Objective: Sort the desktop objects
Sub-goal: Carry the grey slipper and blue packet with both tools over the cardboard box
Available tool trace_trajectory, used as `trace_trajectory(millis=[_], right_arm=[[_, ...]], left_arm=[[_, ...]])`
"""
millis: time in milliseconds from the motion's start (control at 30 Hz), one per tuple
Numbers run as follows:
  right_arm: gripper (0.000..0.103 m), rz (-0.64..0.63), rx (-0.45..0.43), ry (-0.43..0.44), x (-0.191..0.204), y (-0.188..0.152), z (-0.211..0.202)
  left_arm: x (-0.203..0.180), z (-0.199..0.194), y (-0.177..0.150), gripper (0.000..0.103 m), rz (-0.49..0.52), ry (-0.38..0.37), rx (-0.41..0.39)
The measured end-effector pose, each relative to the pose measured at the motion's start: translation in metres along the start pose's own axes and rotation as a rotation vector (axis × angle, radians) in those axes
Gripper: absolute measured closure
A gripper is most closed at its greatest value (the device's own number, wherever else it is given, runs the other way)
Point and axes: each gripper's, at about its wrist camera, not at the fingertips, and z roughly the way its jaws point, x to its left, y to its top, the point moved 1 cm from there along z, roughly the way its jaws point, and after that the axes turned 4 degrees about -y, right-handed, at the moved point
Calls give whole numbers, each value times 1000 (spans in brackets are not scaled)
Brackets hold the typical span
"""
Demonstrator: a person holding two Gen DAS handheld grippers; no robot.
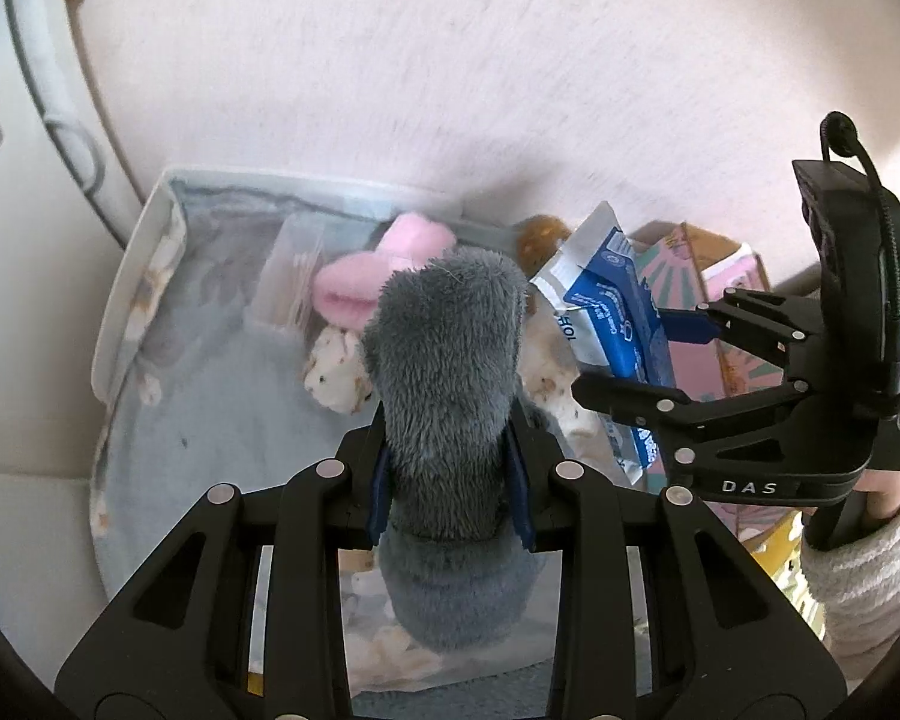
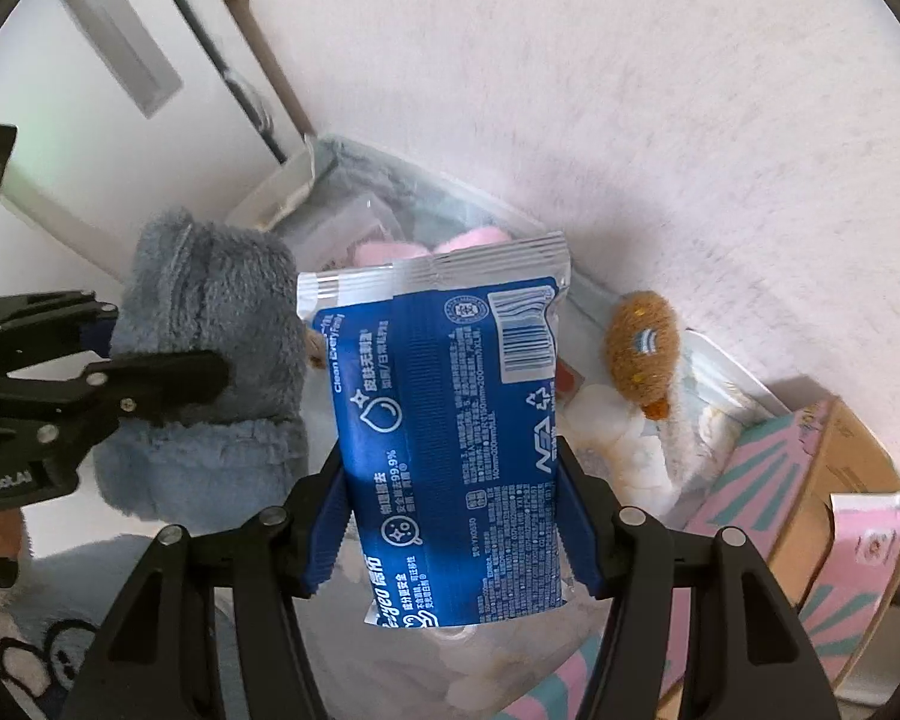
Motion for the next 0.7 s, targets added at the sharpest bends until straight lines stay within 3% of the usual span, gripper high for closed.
trace_trajectory(millis=[267,700], right_arm=[[46,118,-92,-30,10,12,-21],[46,319,-166,-171,-20,-35,-78]], left_arm=[[-16,-25,12,75,82,-54,-40],[-69,-44,39,75,228,-147,-83]])
